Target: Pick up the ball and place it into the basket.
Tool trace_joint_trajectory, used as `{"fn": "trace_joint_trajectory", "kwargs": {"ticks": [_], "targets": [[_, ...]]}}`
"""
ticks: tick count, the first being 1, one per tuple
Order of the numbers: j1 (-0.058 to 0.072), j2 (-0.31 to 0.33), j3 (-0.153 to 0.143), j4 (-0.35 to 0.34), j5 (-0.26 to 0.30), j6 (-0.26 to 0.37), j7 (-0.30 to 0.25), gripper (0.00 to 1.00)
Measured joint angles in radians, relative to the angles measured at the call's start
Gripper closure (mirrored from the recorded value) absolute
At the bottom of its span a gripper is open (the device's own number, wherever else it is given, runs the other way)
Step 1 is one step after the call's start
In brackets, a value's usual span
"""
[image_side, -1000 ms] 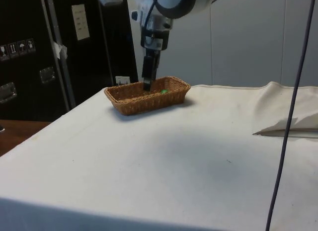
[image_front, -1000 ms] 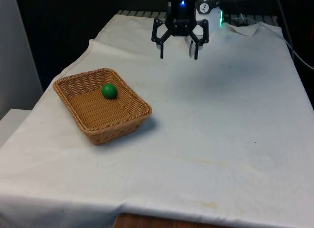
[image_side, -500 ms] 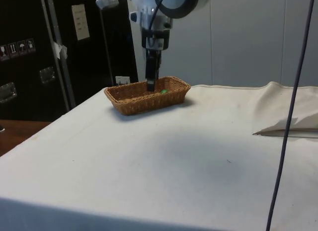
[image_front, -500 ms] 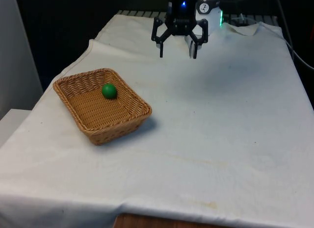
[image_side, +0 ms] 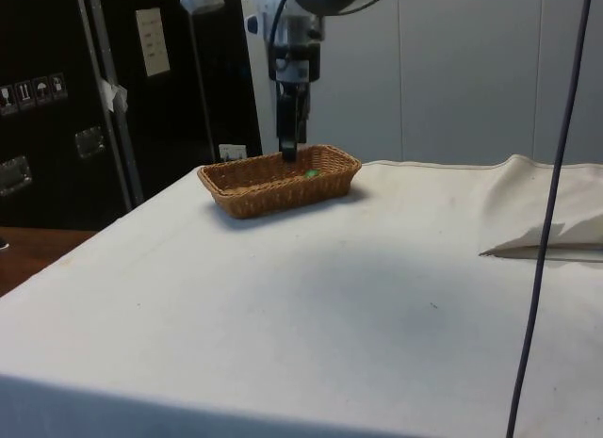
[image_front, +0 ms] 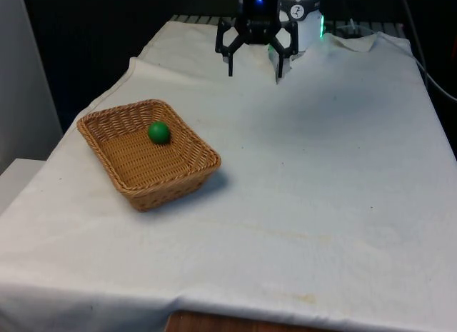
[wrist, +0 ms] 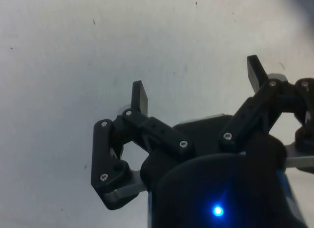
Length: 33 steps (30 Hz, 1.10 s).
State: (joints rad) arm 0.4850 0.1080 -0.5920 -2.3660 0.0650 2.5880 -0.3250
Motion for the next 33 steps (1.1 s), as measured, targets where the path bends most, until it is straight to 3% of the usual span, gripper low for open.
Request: {"fn": "trace_joint_trajectory", "kwargs": {"ticks": [11,33], "targets": [[-0.004,-0.048,-0.016,0.027,0.000,-0.111,0.030,0.00],[-0.009,-0.095,-0.023,0.070,0.000,-0.262,0.115,0.00]]}}
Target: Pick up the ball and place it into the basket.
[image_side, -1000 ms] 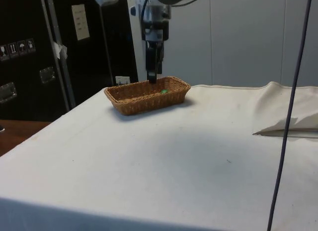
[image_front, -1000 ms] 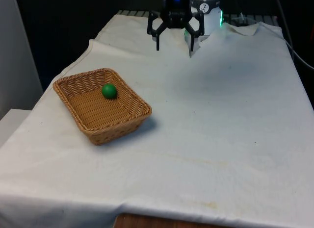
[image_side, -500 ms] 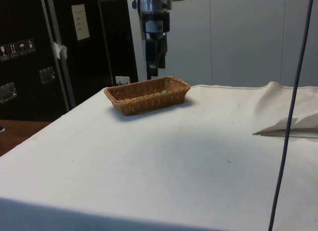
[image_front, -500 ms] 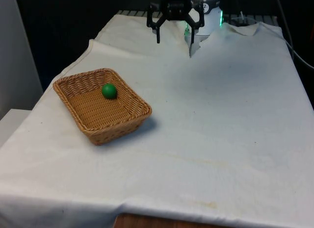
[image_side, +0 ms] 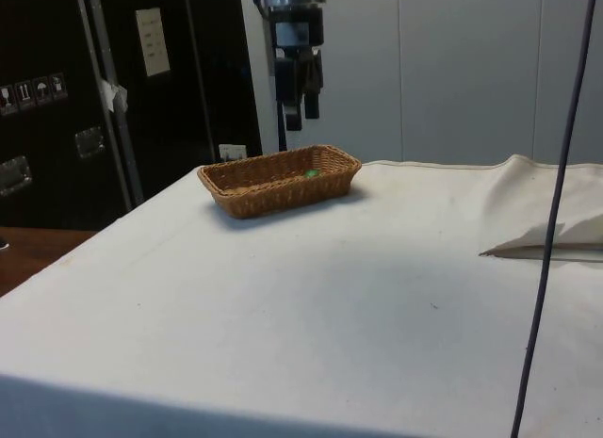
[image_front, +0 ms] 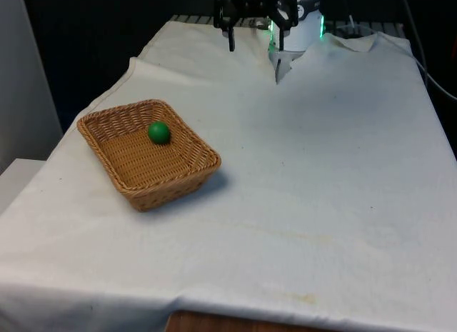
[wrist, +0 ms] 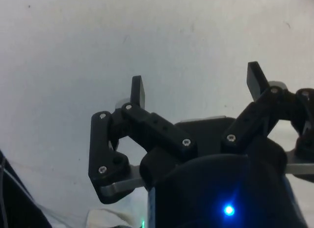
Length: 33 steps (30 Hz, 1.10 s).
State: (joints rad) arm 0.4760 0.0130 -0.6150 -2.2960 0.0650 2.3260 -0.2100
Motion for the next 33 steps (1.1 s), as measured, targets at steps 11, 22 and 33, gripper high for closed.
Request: {"fn": "trace_joint_trajectory", "kwargs": {"ticks": [11,22,33], "targets": [[-0.003,-0.072,-0.005,-0.004,-0.027,-0.075,0.036,0.00],[-0.003,-0.198,0.005,-0.072,-0.098,-0.110,0.094,0.00],[-0.004,-0.281,0.005,-0.088,-0.138,-0.171,0.132,0.00]]}}
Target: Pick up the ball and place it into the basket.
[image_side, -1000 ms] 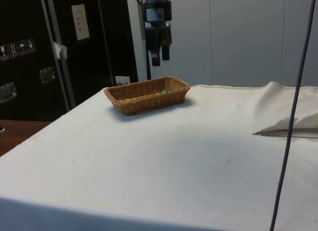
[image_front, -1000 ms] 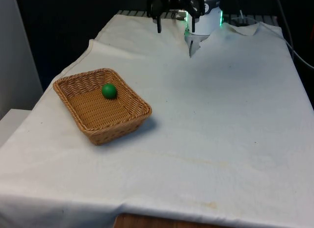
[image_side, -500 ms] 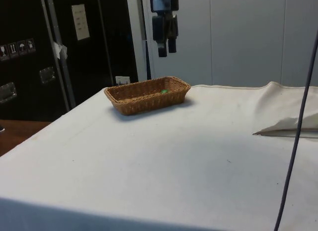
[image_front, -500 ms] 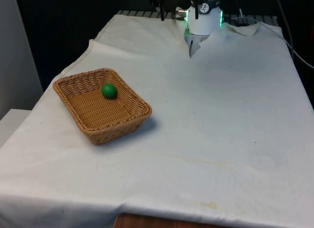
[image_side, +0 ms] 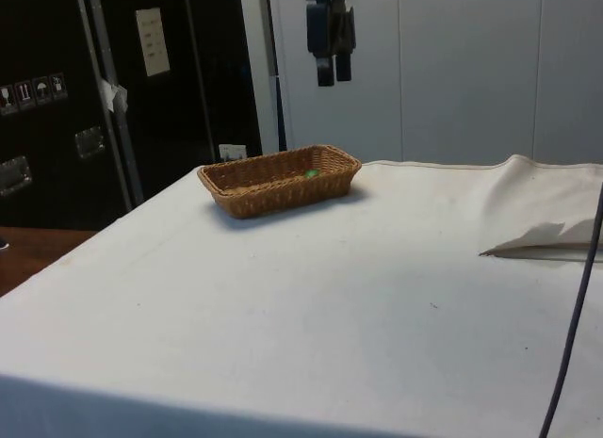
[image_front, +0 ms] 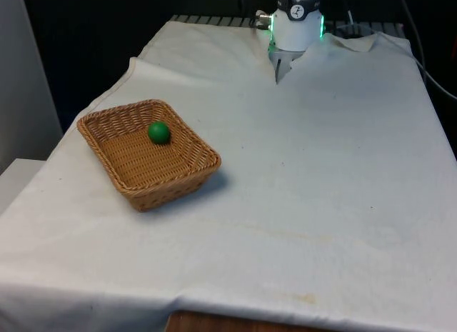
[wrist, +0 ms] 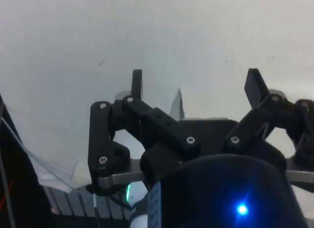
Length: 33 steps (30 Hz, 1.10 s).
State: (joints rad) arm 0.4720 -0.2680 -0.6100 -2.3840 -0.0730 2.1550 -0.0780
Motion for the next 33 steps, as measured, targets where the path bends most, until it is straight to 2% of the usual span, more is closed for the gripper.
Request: {"fn": "trace_joint_trajectory", "kwargs": {"ticks": [15,21,25,33], "targets": [[0.000,-0.086,0.002,-0.001,-0.019,-0.084,0.057,0.00],[0.000,-0.135,0.018,-0.025,-0.056,-0.097,0.090,0.00],[0.000,-0.170,0.032,-0.053,-0.101,-0.093,0.119,0.00],[0.000,-0.195,0.048,-0.076,-0.150,-0.090,0.153,0.00]]}}
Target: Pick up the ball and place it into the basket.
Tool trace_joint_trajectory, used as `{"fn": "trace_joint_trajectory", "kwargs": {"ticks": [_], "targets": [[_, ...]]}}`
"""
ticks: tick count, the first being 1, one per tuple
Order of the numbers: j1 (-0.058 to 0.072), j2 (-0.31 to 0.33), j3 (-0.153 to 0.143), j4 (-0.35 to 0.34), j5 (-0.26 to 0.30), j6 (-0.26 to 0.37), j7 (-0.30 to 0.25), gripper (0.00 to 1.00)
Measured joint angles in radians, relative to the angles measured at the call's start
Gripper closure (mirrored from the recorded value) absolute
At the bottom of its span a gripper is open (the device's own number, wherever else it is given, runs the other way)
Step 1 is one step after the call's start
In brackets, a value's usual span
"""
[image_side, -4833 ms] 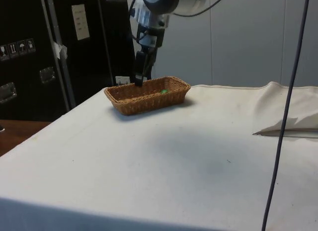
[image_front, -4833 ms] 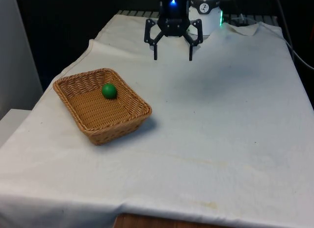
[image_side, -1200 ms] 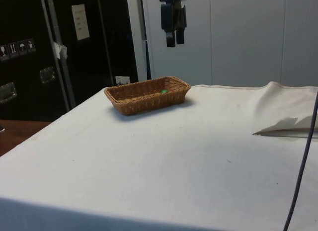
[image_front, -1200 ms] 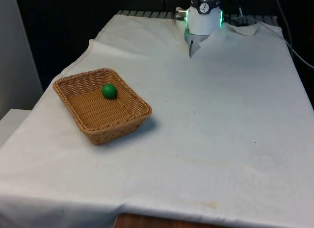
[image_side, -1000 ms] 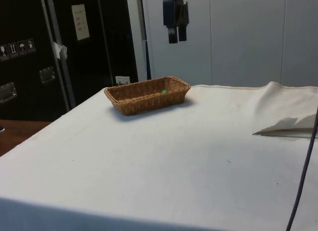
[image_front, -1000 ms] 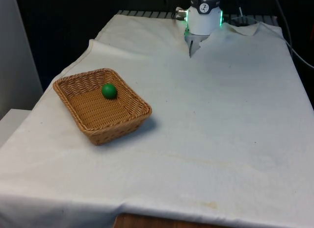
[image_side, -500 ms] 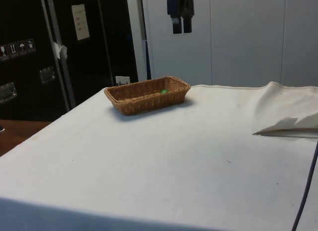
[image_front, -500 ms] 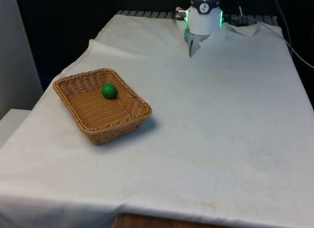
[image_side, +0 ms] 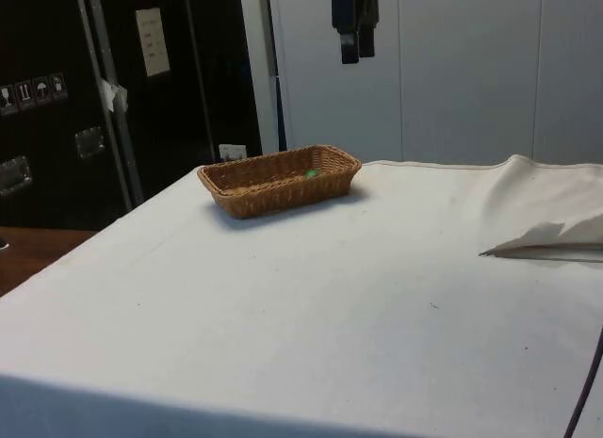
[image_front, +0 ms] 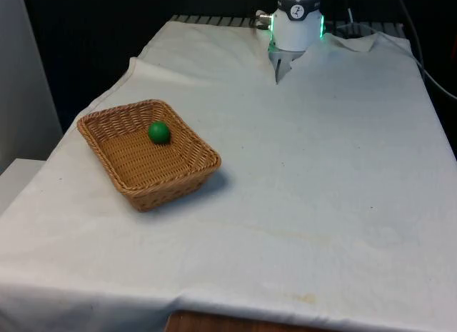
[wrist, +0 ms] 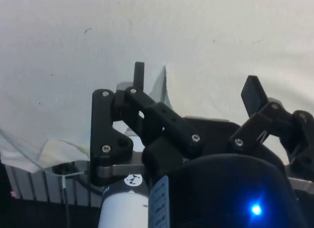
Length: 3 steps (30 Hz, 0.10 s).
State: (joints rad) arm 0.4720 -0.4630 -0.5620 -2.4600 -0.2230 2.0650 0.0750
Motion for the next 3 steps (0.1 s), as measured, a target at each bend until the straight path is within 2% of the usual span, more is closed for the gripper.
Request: {"fn": "trace_joint_trajectory", "kwargs": {"ticks": [3], "targets": [[0.000,0.000,0.001,0.000,-0.001,0.001,0.000,0.00]]}}
